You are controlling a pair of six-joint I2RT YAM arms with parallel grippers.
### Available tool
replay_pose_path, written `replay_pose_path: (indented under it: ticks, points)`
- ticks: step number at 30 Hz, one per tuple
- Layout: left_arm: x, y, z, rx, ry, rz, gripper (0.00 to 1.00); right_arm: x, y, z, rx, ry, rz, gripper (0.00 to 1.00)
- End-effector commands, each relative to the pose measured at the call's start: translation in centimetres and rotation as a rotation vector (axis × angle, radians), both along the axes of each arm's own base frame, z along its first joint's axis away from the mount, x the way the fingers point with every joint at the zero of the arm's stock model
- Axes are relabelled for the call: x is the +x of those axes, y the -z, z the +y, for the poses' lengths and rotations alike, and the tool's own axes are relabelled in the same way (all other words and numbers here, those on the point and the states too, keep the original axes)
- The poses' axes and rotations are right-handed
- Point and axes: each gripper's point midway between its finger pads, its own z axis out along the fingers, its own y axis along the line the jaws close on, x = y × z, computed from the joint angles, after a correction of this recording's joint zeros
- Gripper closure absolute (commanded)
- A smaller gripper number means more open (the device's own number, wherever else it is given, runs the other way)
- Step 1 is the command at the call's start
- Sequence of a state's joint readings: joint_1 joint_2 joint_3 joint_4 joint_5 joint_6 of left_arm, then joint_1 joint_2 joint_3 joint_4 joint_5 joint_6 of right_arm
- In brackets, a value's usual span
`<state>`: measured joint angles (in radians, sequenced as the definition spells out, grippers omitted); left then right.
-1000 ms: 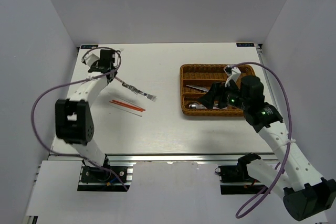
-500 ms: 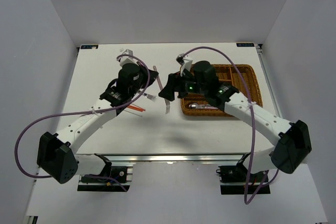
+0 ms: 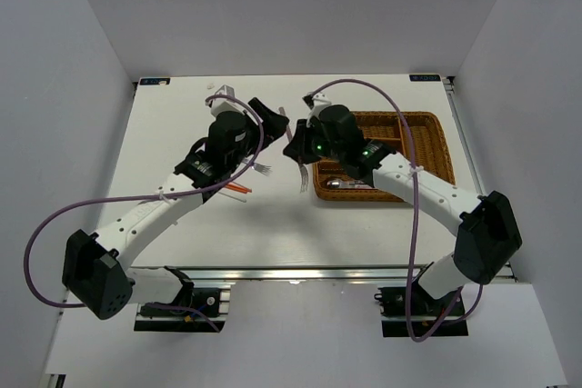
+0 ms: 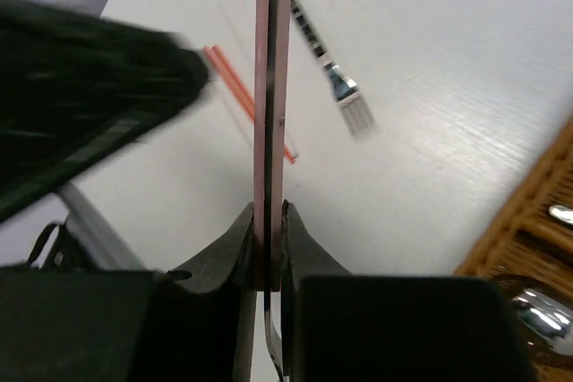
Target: Sort the eating utensils into containers
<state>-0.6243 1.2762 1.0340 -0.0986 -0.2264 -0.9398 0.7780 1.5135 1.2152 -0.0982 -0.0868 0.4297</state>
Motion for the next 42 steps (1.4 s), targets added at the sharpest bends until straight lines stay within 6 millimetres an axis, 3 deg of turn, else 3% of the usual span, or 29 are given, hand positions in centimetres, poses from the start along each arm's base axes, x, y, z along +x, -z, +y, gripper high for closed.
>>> replay_pose_path:
  ticks: [1,2,3,4,5,8,9,10,11,13,17,21,28,31,35,39,40,42]
  points:
    - [0.9,-4.1,3.4,0.094,-0.157,-0.064,0.02,5.1,-3.7,-3.3,0.085,0.261,-0.040,1.00]
    - [0.6,-3.8,5.2,0.174,-0.218,-0.040,0.02,8.2,-2.9,-7.2,0.092,0.415,0.005,1.00]
    - [1.0,-4.5,8.1,0.223,-0.364,-0.053,0.02,9.5,-2.1,-9.0,0.169,0.543,0.108,1.00]
    - [1.0,-5.2,9.5,0.243,-0.430,-0.063,0.02,11.8,-0.4,-13.4,0.198,0.710,0.147,1.00]
    - [0.8,-5.1,10.7,0.273,-0.475,-0.059,0.02,12.6,0.6,-15.4,0.227,0.813,0.180,1.00]
    - [0.9,-4.6,11.0,0.348,-0.477,-0.038,0.02,15.0,3.3,-21.1,0.307,1.167,0.254,1.00]
    - [1.3,-3.6,10.4,0.374,-0.449,-0.017,0.02,15.5,4.1,-21.9,0.310,1.234,0.276,1.00]
    - [1.4,-3.4,10.2,0.393,-0.435,-0.012,0.02,16.7,2.9,-22.2,0.387,1.305,0.293,1.00]
    - [1.5,-2.8,10.1,0.414,-0.424,0.003,0.02,16.8,6.2,-23.0,0.321,1.379,0.328,1.00]
    - [1.9,-1.5,9.7,0.457,-0.405,0.023,0.02,18.4,5.5,-23.4,0.345,1.453,0.340,1.00]
    - [3.2,1.1,11.1,0.532,-0.437,0.095,0.02,21.9,7.7,-22.7,0.319,1.529,0.384,1.00]
    - [5.0,3.7,11.8,0.541,-0.387,0.193,0.02,22.7,9.8,-22.7,0.302,1.606,0.436,1.00]
    - [5.0,6.9,14.1,0.583,-0.368,0.248,0.02,21.2,11.8,-23.2,0.297,1.718,0.456,1.00]
    - [5.8,8.2,15.2,0.557,-0.368,0.274,0.02,21.7,12.4,-22.8,0.295,1.699,0.459,0.85]
    - [7.1,9.6,15.3,0.533,-0.360,0.308,0.02,22.4,11.5,-22.6,0.291,1.663,0.428,0.43]
    - [8.4,11.6,16.0,0.529,-0.439,0.389,0.02,21.7,9.6,-22.6,0.317,1.642,0.425,0.11]
    - [8.9,13.3,16.1,0.522,-0.462,0.436,0.02,21.6,9.1,-22.7,0.328,1.640,0.416,0.11]
    - [9.6,13.6,16.2,0.523,-0.496,0.480,0.02,21.1,6.4,-22.9,0.330,1.594,0.367,0.11]
